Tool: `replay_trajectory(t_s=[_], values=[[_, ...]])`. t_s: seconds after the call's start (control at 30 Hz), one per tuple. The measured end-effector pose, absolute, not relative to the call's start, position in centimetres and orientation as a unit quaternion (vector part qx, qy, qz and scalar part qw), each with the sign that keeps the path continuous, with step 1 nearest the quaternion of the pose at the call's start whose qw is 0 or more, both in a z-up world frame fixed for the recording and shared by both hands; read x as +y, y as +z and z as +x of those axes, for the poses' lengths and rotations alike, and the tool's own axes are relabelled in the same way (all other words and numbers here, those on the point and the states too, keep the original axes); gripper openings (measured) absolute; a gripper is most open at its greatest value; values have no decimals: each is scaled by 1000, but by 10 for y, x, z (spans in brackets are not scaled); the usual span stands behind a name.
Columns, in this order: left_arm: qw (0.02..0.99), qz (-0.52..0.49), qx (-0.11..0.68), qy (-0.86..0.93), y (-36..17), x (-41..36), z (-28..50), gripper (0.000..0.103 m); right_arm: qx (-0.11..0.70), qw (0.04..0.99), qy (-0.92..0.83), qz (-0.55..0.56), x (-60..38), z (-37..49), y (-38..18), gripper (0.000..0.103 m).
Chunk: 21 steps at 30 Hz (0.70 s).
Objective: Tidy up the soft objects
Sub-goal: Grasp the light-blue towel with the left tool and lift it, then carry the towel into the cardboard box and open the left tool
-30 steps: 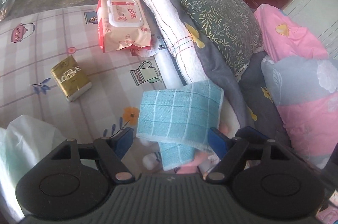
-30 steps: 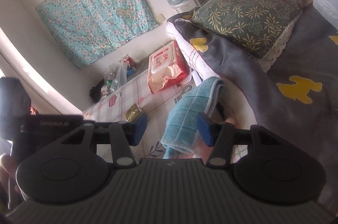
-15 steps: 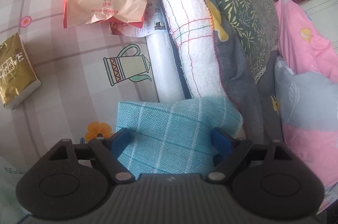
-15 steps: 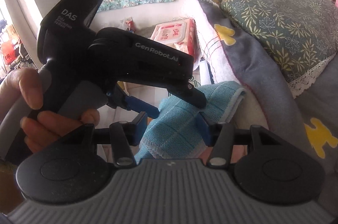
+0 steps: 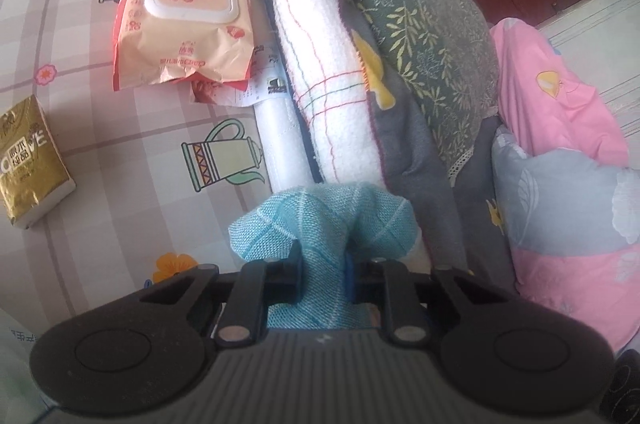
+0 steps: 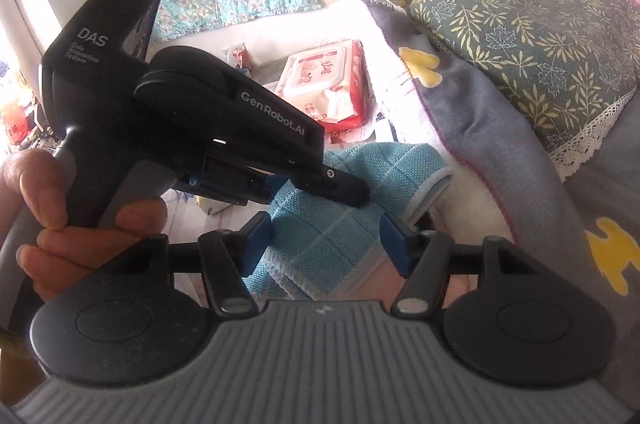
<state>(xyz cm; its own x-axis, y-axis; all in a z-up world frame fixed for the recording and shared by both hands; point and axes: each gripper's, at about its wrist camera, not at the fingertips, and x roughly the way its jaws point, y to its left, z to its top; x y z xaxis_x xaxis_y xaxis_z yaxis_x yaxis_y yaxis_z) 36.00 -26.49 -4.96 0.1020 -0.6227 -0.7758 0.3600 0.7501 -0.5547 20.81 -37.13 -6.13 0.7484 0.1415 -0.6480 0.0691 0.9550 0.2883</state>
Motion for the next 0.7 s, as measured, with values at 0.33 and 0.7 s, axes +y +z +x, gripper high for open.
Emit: replay_trajectory(t_s=[0.33,0.7], values=[[767,-122,522,-353,22,-218,323,19,284,950,58,112,-326,182,-15,56],[825,-130,466,-294,95,-79,248,19,249,945,178,112,-217,135,48,56]])
